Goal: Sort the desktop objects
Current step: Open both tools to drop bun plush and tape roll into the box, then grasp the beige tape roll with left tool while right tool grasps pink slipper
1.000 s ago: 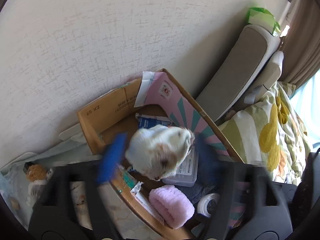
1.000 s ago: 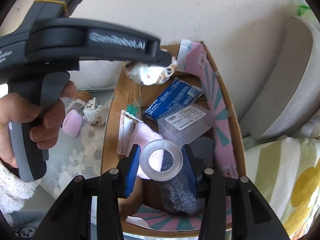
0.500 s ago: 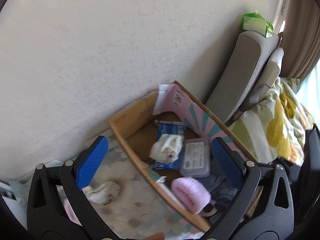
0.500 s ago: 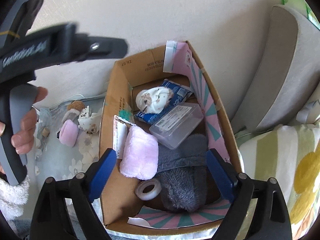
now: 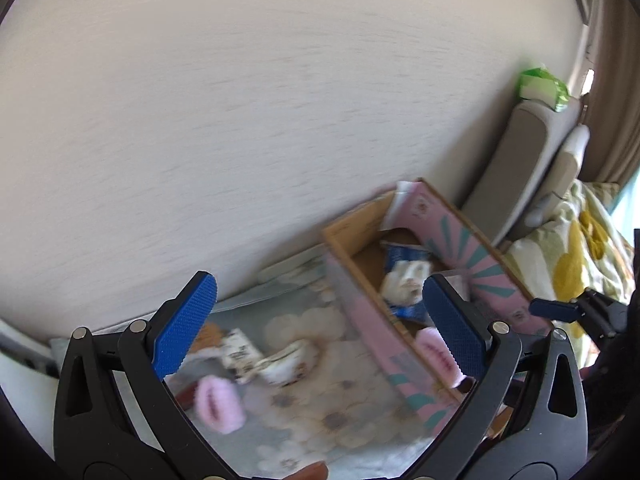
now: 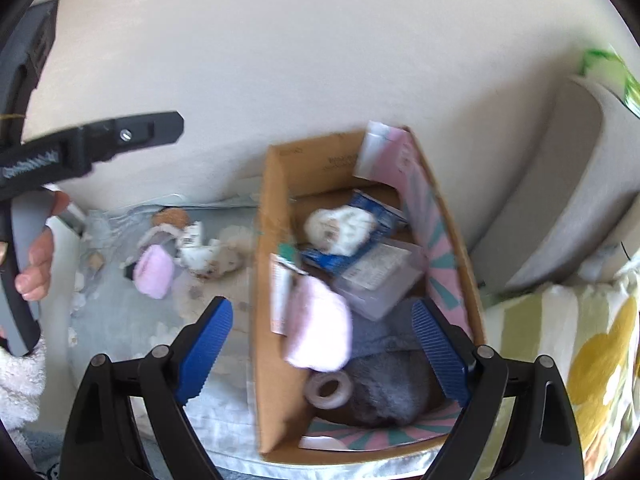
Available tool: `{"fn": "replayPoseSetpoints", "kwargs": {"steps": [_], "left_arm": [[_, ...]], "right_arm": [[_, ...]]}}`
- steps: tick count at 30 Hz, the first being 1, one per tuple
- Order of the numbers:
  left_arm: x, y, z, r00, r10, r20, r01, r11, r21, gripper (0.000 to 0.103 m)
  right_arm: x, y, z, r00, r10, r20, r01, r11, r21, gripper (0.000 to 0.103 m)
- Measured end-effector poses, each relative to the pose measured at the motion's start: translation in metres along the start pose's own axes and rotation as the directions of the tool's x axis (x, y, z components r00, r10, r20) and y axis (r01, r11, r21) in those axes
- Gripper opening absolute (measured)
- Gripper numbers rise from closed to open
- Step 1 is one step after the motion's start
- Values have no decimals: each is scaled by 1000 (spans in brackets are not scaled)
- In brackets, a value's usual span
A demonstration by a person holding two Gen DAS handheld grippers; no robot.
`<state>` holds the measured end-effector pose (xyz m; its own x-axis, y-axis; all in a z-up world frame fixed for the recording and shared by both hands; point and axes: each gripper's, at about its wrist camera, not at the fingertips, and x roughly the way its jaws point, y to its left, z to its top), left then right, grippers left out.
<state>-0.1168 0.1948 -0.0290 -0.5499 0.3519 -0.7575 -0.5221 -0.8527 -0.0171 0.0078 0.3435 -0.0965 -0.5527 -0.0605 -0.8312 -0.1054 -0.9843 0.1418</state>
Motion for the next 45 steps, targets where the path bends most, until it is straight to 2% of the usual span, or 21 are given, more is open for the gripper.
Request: {"fn": "replayPoseSetpoints", "kwargs": {"steps": [2,6,10,12,13,17,19,21,24,25,26,28,29,31,34,36,41,45], "left_arm": [[-11,10,-6,999,35,22,-35,999,-6,103],[-35,33,-20,996,66,57,-63,996,-56,103],[-52,58,-43,996,69,60,-59,987,-151,103],[-57,71,-62,997,65,51,-52,973,-224,103],[-58,74,-70,996,78,51,-62,966,-249,103],[-66,95,-108,979,200,36,-177,928,-327,103],[-70,109,-125,968,251,20,-225,897,-379,103],[-74,127,-147,953,304,1,-270,847,-459,103],[-76,156,-182,920,391,-36,-337,739,-584,102],[-73,167,-195,905,421,-61,-363,688,-629,101],[-70,175,-202,895,437,-83,-381,655,-652,100],[-58,190,-214,873,472,-128,-422,595,-684,98],[-48,199,-219,855,496,-153,-451,564,-692,96],[-29,210,-224,823,534,-195,-504,526,-686,94],[7,226,-226,779,573,-253,-576,495,-651,85],[29,239,-228,769,576,-277,-595,489,-638,81],[52,262,-234,743,596,-304,-624,453,-637,80],[56,272,-236,744,599,-295,-616,444,-651,80]], "right_arm": [[-4,13,3,1000,6,18,-5,999,-36,90],[-8,39,5,999,3,47,2,994,-109,90],[-4,60,7,998,36,46,-29,989,-144,90],[0,69,6,997,66,39,-59,986,-156,90],[2,73,5,997,76,34,-69,985,-160,90],[17,97,-5,995,103,-11,-103,973,-206,90],[25,111,-10,993,113,-41,-120,966,-231,90],[32,121,-14,990,125,-59,-136,960,-244,90],[45,134,-18,984,151,-94,-170,955,-244,90],[49,139,-19,980,165,-107,-187,953,-240,90],[52,143,-20,977,176,-118,-200,951,-238,90],[60,151,-23,973,191,-132,-218,946,-241,90],[64,155,-25,972,193,-136,-222,944,-245,90],[72,163,-31,970,196,-142,-227,941,-252,90],[91,175,-41,967,199,-159,-236,937,-259,90],[103,180,-47,968,190,-164,-229,936,-267,90],[128,190,-54,972,170,-159,-208,941,-265,90],[146,201,-49,974,170,-147,-204,943,-264,87]]}}
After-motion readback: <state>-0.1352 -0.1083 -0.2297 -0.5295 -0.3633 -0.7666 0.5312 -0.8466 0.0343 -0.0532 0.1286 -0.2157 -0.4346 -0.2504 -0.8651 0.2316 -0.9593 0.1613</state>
